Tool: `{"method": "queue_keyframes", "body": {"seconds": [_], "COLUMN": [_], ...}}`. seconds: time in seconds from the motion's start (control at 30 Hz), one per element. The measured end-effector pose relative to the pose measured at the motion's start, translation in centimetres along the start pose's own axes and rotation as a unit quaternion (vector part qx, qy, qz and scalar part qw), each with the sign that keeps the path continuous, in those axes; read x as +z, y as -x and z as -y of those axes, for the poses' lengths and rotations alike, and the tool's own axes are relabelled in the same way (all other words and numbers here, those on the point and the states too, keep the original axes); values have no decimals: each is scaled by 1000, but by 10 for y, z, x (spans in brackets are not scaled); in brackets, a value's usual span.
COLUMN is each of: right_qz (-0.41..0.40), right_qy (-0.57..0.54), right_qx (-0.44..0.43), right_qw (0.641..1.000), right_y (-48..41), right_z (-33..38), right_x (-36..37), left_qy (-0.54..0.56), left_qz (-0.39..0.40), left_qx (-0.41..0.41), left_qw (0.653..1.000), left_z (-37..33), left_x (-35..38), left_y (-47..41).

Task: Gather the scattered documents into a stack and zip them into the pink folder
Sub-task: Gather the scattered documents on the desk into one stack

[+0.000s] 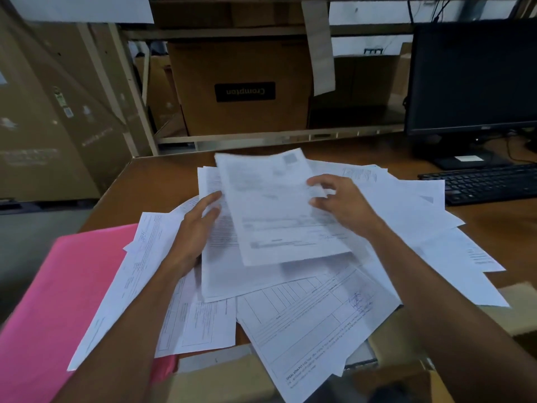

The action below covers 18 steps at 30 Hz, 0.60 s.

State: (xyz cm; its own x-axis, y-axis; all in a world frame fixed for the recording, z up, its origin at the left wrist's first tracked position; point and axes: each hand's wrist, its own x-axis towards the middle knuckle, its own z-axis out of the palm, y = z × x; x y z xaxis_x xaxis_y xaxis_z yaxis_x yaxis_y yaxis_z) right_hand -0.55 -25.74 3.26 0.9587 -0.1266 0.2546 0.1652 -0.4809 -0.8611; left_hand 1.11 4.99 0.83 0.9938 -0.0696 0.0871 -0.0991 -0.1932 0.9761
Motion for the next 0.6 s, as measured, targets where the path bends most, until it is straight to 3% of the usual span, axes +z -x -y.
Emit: {"method": "queue_keyframes", "body": {"seconds": [0.1,0.17,0.3,0.43,0.5,0.6], "right_qz": [-1,-8,11,-6,-38,-15], "right_qy": [101,100,126,118,185,303], "right_qx": [20,23,18,23,37,80], "right_qw": [995,995,992,993,981,950], "right_y": [1,3,5,5,4,5], "right_z": [8,9,6,-7,-20,-36], "right_x": [26,40,54,36,16,-12], "left_qy": [66,77,3,-77,-56,-46], "left_qz": [10,37,72,50,51,61], "left_qx": [-40,-27,23,68,39,2], "left_qw": [997,996,997,993,996,997], "left_z": [-3,-2,4,5,7,6], "left_x": [-2,-4,-2,-1,-3,-5], "left_y": [1,-1,-1,-2,-5,-3]}}
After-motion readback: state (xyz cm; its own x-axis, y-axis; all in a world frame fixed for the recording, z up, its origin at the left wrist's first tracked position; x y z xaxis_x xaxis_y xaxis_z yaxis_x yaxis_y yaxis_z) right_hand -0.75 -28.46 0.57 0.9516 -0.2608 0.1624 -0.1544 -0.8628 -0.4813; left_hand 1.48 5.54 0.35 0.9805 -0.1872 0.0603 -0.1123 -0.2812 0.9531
